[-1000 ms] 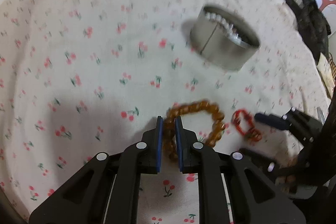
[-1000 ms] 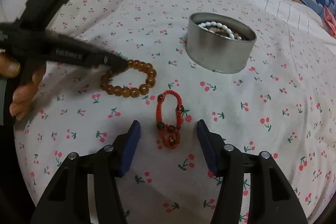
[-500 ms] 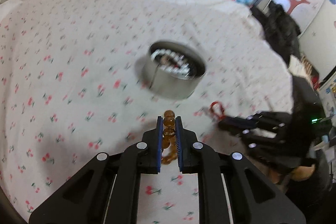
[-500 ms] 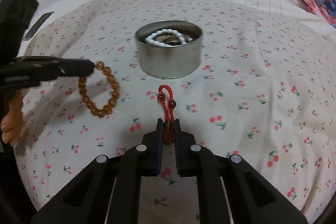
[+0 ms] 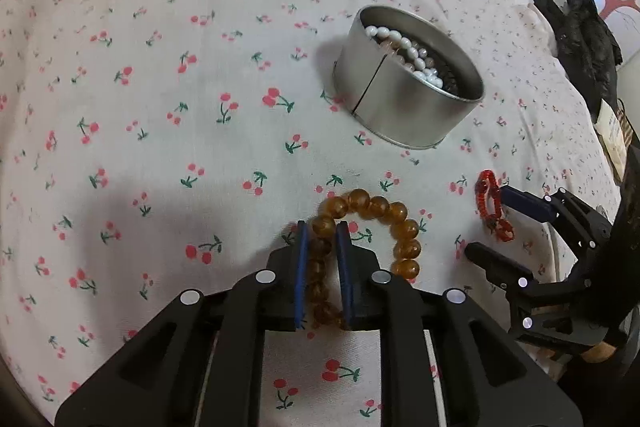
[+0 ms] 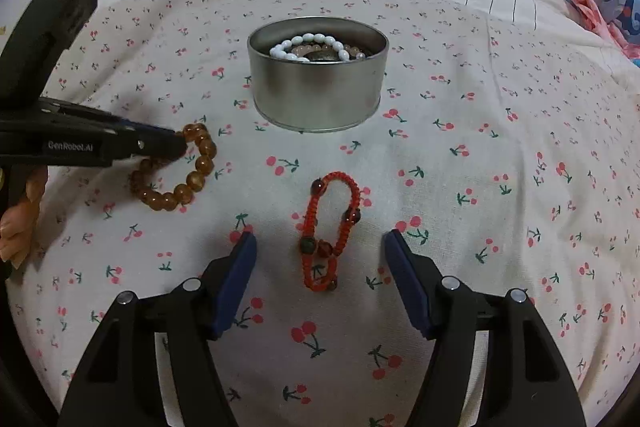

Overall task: Organize jewelry
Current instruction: 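Grasp the amber bead bracelet with the left tool while the right grasps the red cord bracelet, then lower both bracelets into the tin and open both tools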

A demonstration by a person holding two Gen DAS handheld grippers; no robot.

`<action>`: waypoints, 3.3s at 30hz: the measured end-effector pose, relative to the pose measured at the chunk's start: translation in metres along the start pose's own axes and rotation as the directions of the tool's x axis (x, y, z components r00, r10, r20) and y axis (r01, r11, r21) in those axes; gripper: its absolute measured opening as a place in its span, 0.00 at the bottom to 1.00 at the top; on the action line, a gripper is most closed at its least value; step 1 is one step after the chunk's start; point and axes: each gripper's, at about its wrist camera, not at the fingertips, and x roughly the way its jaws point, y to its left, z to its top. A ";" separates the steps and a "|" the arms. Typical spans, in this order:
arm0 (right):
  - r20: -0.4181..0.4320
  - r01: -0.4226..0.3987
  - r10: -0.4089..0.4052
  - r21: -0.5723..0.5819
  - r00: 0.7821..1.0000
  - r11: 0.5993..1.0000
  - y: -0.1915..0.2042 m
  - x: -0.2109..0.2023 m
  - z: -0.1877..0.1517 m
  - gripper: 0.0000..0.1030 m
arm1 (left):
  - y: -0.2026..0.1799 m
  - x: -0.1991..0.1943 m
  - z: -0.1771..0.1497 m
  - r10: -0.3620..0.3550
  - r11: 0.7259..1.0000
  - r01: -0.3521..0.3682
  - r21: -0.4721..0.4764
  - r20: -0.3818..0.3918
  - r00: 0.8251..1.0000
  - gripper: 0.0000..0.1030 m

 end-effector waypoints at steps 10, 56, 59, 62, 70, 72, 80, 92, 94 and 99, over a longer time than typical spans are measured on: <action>0.055 -0.150 0.143 0.147 0.988 0.978 -0.025 -0.011 0.003 0.11 | -0.035 -0.032 0.002 -0.142 0.984 0.126 0.124 0.126 0.982 0.10; 0.279 -0.252 0.186 0.224 0.942 0.941 -0.065 -0.054 0.055 0.11 | -0.077 -0.067 0.083 -0.253 0.967 0.237 0.089 0.382 0.889 0.10; 0.274 -0.254 0.190 0.223 0.943 0.941 -0.065 -0.052 0.054 0.11 | -0.078 -0.065 0.082 -0.262 0.965 0.247 0.089 0.380 0.887 0.10; 0.273 -0.255 0.192 0.221 0.943 0.941 -0.065 -0.051 0.055 0.11 | -0.076 -0.059 0.083 -0.245 0.969 0.234 0.073 0.372 0.895 0.10; 0.264 -0.254 0.196 0.207 0.944 0.945 -0.060 -0.047 0.056 0.11 | -0.048 -0.022 0.089 -0.072 0.991 0.096 -0.097 0.227 0.971 0.10; 0.262 -0.252 0.195 0.203 0.945 0.946 -0.059 -0.046 0.056 0.11 | -0.044 -0.025 0.088 -0.050 0.991 0.078 -0.110 0.235 0.971 0.11; 0.255 -0.225 0.182 0.152 0.950 0.962 -0.047 -0.044 0.068 0.11 | -0.045 -0.046 0.086 0.113 0.990 -0.082 -0.116 0.291 0.950 0.47; 0.177 -0.166 0.147 0.097 0.973 0.981 -0.022 -0.003 0.106 0.11 | -0.042 -0.068 0.082 0.226 0.973 -0.188 -0.136 0.367 0.902 0.68; 0.159 -0.162 0.145 0.099 0.977 0.982 -0.021 0.005 0.107 0.11 | -0.042 -0.071 0.081 0.234 0.971 -0.197 -0.136 0.377 0.896 0.70; 0.131 -0.149 0.136 0.098 0.982 0.984 -0.018 0.018 0.106 0.28 | -0.043 -0.074 0.082 0.248 0.968 -0.212 -0.133 0.387 0.888 0.73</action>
